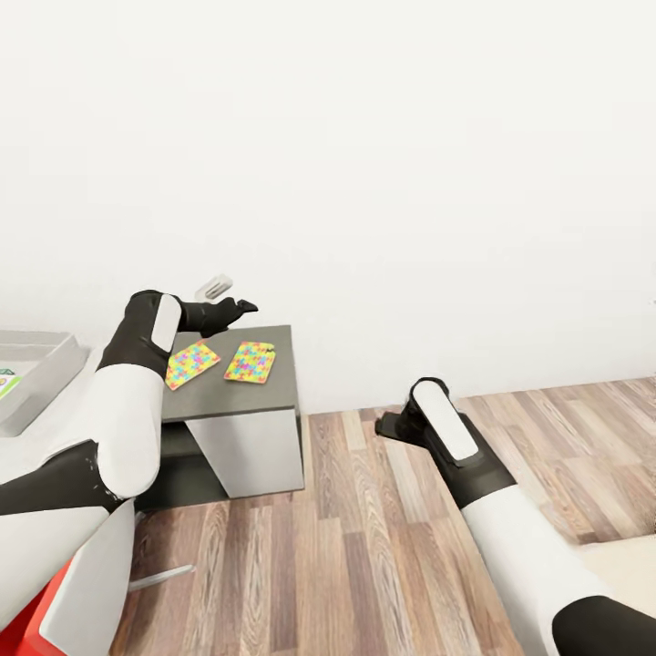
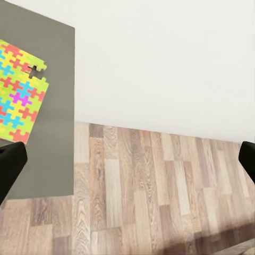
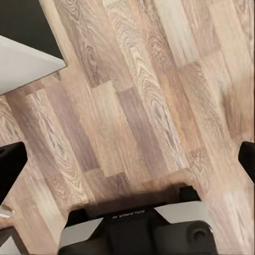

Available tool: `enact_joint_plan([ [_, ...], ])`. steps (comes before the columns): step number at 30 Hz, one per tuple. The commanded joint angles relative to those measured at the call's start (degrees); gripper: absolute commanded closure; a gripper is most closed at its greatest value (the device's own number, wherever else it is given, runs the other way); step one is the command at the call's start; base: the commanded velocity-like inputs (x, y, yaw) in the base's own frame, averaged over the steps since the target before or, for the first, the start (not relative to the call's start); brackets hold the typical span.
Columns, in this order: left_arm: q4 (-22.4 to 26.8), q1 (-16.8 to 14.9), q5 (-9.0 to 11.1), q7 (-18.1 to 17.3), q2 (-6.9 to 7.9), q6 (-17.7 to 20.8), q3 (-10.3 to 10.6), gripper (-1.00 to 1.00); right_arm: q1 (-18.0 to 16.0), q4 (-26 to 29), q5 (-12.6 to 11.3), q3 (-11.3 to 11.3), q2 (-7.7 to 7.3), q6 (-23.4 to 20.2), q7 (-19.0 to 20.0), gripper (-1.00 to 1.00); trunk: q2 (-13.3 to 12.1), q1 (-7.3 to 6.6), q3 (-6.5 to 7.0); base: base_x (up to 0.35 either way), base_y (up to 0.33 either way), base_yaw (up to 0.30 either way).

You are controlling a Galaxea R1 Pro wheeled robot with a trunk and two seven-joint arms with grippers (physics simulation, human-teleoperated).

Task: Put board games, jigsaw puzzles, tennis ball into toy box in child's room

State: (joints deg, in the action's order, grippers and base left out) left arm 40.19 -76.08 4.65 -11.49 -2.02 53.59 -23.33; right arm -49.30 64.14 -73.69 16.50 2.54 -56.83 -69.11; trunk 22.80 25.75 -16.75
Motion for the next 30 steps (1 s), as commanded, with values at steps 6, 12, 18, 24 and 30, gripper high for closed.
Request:
enact_joint_plan([
  [6,0.06,0.55,0.05,0.11,0.08,0.23,-0.16,-1.0,3.47,-10.04,10.99,0.25,-0.77,9.48,9.55,-1.0,0.11,0.04,0.43,0.0,0.0,-0.096],
  [12,0.07,3.05,-0.02,0.08,0.72,0.07,-0.14,-1.0,4.38,-23.41,27.41,0.47,-0.86,23.08,24.96,-1.0,0.11,0.04,0.97,0.0,0.0,-0.096],
  [18,0.28,5.64,0.01,-0.01,1.54,0.05,0.02,-1.0,4.6,-34.33,35.37,0.4,-0.62,34.28,37.59,-1.0,0.11,0.04,1.51,0.0,0.0,-0.096],
  [24,0.32,6.98,-0.01,-0.02,1.72,0.1,1.56,-1.0,4.64,-37.28,36.97,0.43,-0.73,40.76,40.08,-1.0,0.11,0.04,1.95,0.0,0.0,-0.045],
  [30,1.71,8.0,0.06,-0.24,3.42,0.16,2.2,-1.0,4.65,-38.03,37.43,0.53,-0.33,42.47,40.7,-1.0,0.11,0.04,2.08,0.0,0.0,-0.007],
])
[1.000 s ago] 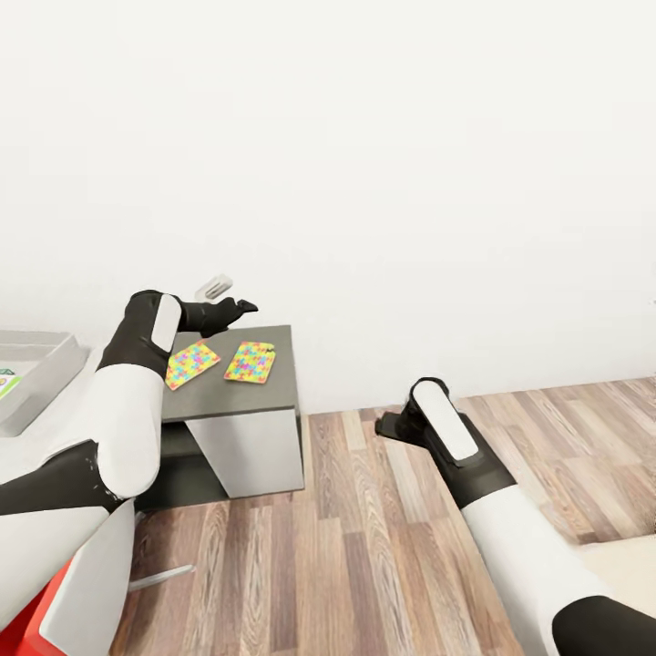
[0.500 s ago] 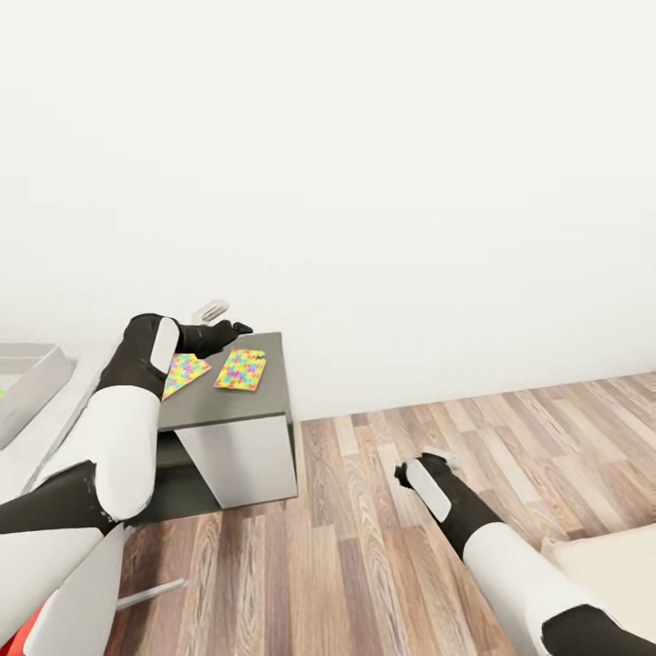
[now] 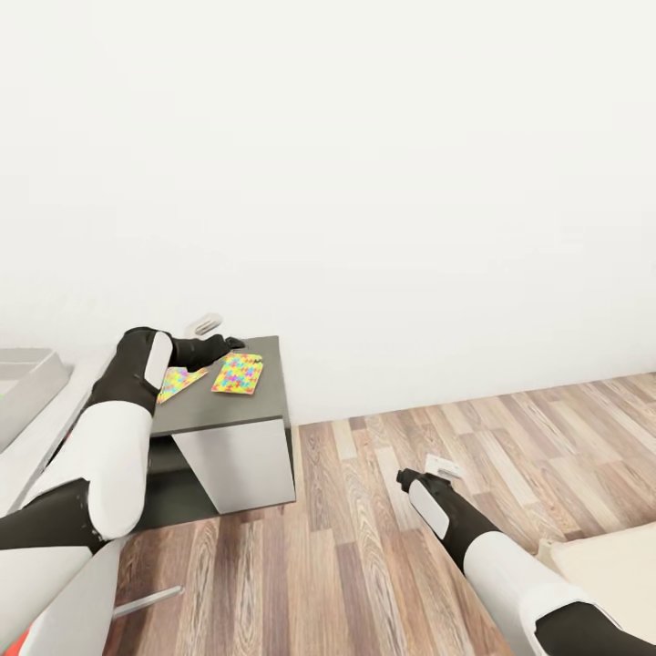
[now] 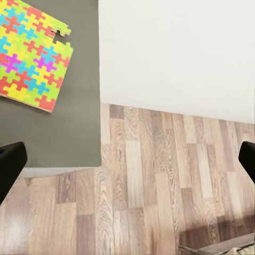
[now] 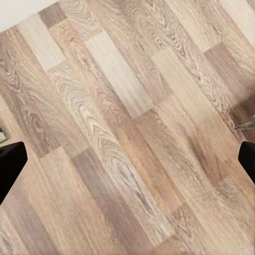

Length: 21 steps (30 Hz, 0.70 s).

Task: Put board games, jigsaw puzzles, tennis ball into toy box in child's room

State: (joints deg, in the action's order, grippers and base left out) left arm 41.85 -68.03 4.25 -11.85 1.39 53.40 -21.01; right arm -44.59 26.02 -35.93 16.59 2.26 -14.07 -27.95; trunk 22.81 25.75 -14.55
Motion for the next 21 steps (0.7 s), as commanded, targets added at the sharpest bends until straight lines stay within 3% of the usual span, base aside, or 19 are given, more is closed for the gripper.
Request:
enact_joint_plan([
  [1,0.53,0.03,0.46,0.1,0.18,0.37,-0.1,-1.0,-0.06,0.05,-0.3,0.44,-0.03,-0.24,-0.43,-1.0,0.11,0.04,-0.11,0.0,0.0,-0.002],
  [7,5.51,2.19,0.44,0.01,1.13,0.68,-0.08,-1.0,-0.06,-0.2,-0.26,0.5,0.02,-0.11,-0.36,-1.0,0.11,0.04,-0.1,0.0,0.0,0.0],
  [13,14.85,8.19,0.56,-0.22,2.36,0.93,-0.05,-1.0,-0.05,-0.41,-0.37,0.54,0.13,-0.12,-0.35,-1.0,0.11,0.04,-0.09,0.0,0.0,0.0],
  [18,20.87,12.01,0.58,-0.26,2.48,1.02,0.13,-1.0,-0.05,-0.4,-0.56,0.55,0.24,-0.1,-0.35,-1.0,0.11,0.04,-0.09,0.0,0.0,0.0],
  [21,24.33,14.34,0.58,-0.27,2.48,1.06,1.32,-1.0,-0.04,-0.42,-0.65,0.55,0.32,-0.09,-0.38,-1.0,0.11,0.04,-0.09,0.0,0.0,0.0],
])
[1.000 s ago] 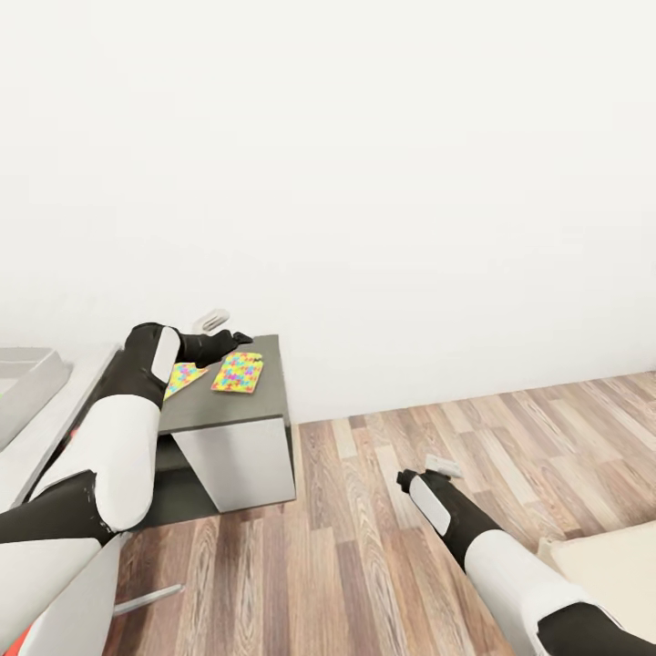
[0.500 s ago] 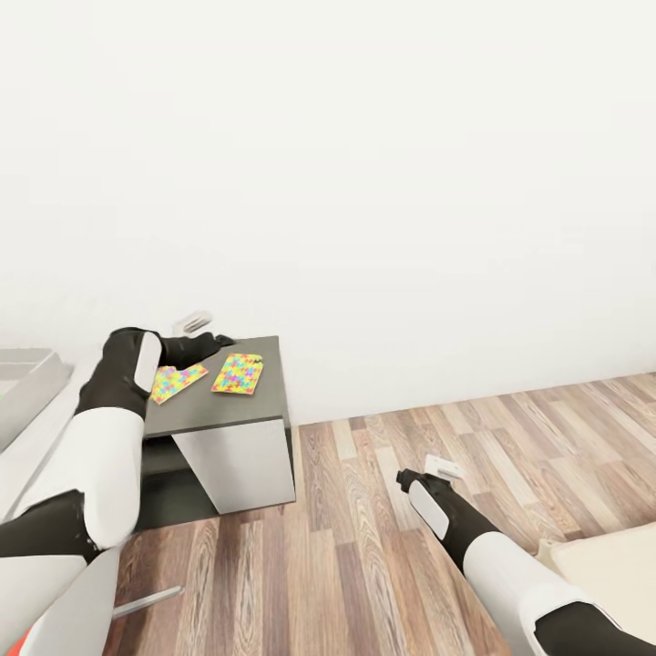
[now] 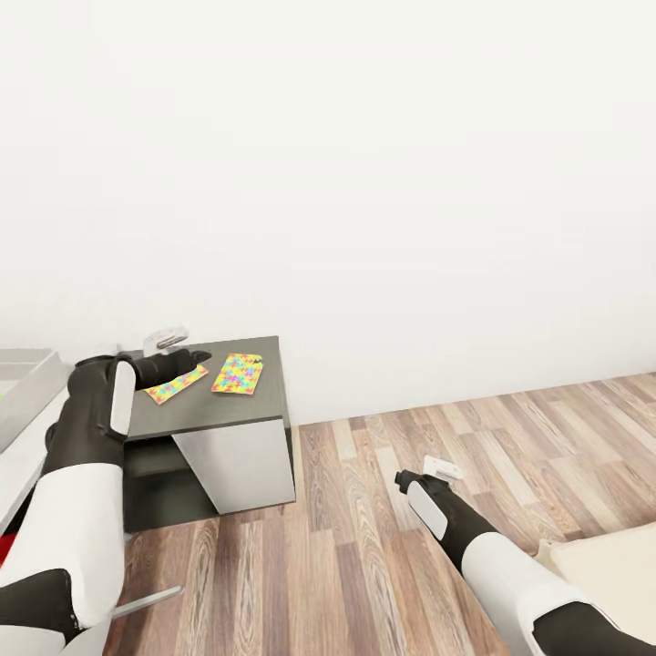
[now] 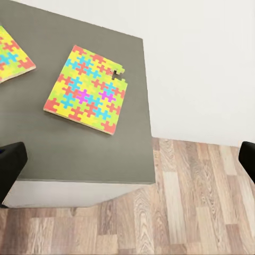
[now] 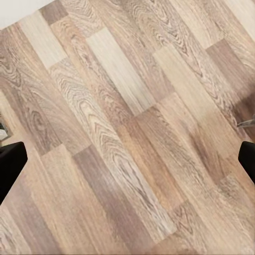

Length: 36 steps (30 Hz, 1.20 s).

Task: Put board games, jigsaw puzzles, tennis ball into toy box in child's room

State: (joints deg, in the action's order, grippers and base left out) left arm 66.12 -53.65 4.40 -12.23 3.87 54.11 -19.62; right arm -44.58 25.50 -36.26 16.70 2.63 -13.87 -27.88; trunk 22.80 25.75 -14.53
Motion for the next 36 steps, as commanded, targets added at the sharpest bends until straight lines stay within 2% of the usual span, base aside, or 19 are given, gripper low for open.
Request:
enact_joint_plan([
  [1,1.54,1.19,0.45,0.1,0.0,0.36,0.73,-1.0,0.1,0.1,-0.3,0.44,-0.03,-0.29,-0.46,-1.0,0.12,0.04,-0.11,0.0,0.0,0.0],
  [4,3.9,3.39,0.53,0.1,-0.07,0.39,1.99,-1.0,1.34,0.25,-0.2,0.45,-0.01,-0.28,-0.45,-1.0,0.12,0.04,-0.11,0.0,0.0,0.0],
  [11,6.86,5.79,0.59,0.11,-0.47,1.13,4.54,-1.0,3.49,0.57,-0.19,0.36,-0.08,-0.3,-0.45,-1.0,0.12,0.04,-0.11,0.0,0.0,0.0],
  [23,7.17,6.85,0.6,0.11,-0.16,0.89,5.1,-1.0,3.62,0.52,-0.33,0.3,-0.11,-0.36,-0.43,-1.0,0.12,0.04,-0.11,0.005,0.0,0.0],
  [36,7.14,6.89,0.56,0.23,-0.34,0.75,5.2,-1.0,3.62,0.44,-0.22,0.38,-0.08,-0.37,-0.42,-1.0,0.12,0.04,-0.11,0.134,0.0,0.0],
])
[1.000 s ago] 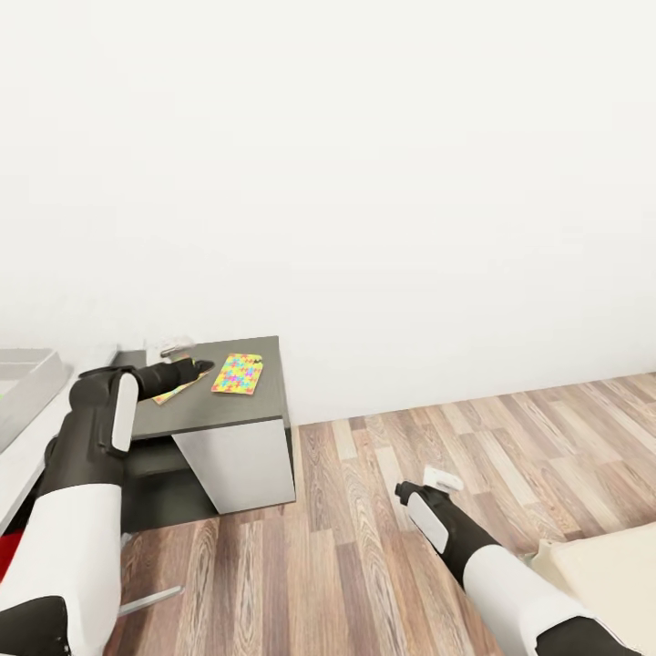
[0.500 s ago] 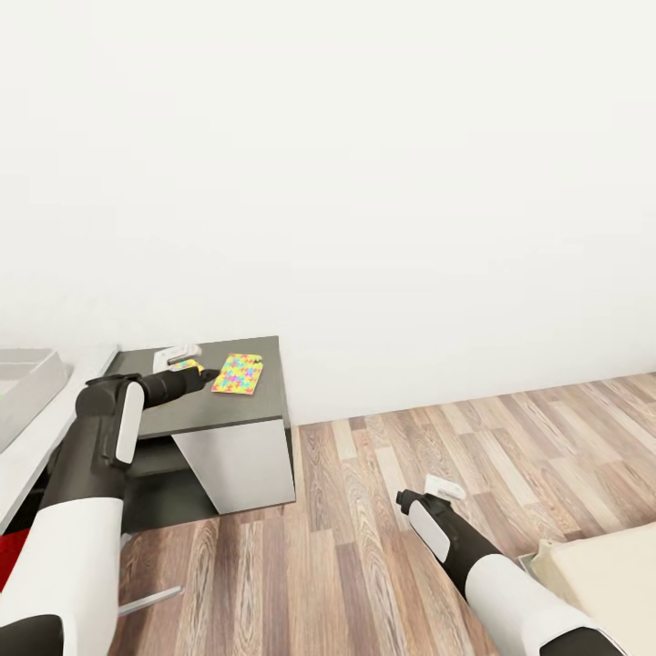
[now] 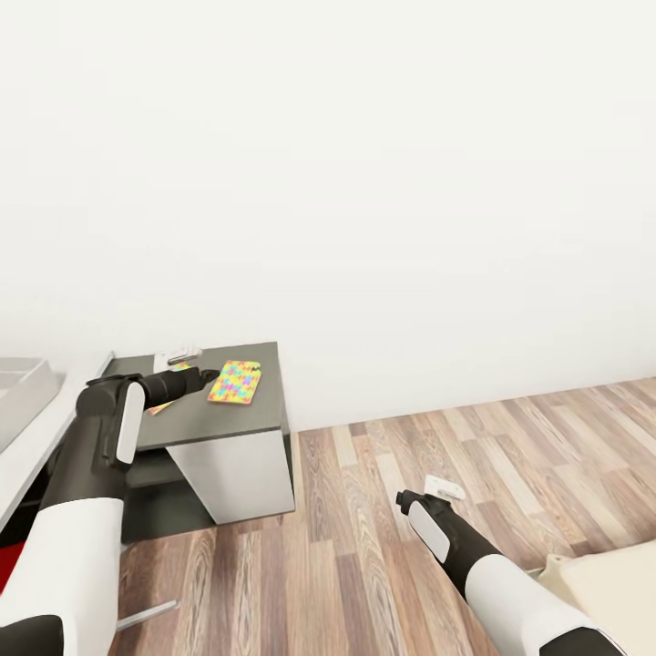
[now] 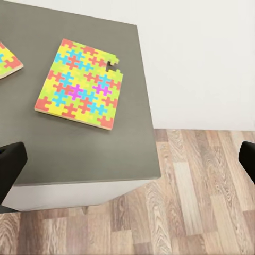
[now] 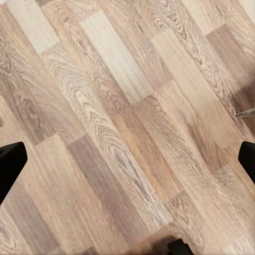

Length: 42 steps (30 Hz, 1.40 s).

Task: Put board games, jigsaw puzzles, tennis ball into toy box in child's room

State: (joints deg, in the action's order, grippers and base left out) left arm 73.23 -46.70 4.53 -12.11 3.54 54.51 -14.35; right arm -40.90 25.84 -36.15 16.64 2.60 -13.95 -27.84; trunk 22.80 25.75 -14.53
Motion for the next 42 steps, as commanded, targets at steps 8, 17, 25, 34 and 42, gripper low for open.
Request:
enact_joint_plan([
  [8,-0.01,-0.02,0.39,0.17,-0.17,0.32,0.75,-1.0,-0.05,-0.08,-0.3,0.4,-0.05,-0.36,-0.46,-1.0,0.12,0.04,-0.11,0.126,0.0,0.0],
  [17,-0.02,0.18,0.35,0.33,-0.23,0.26,1.44,-1.0,-0.05,-0.04,-0.24,0.41,-0.05,-0.37,-0.46,-1.0,0.12,0.04,-0.11,0.161,0.0,0.0],
  [25,-0.05,0.43,0.32,0.57,-0.25,0.25,1.53,-1.0,-0.05,0.09,-0.31,0.4,-0.29,-0.5,-0.3,-1.0,0.12,0.04,-0.11,0.051,0.0,0.0],
  [34,-0.2,0.47,0.28,0.68,-0.33,0.16,1.6,-1.0,-0.05,0.01,-0.33,0.41,-0.31,-0.54,0.44,-1.0,0.12,0.04,-0.11,0.176,0.0,0.0],
  [42,-0.31,0.47,0.26,0.68,-0.37,0.16,1.61,-1.0,-0.05,-0.03,-0.33,0.41,-0.4,-0.48,0.5,-1.0,0.12,0.04,-0.11,0.025,0.0,0.0],
])
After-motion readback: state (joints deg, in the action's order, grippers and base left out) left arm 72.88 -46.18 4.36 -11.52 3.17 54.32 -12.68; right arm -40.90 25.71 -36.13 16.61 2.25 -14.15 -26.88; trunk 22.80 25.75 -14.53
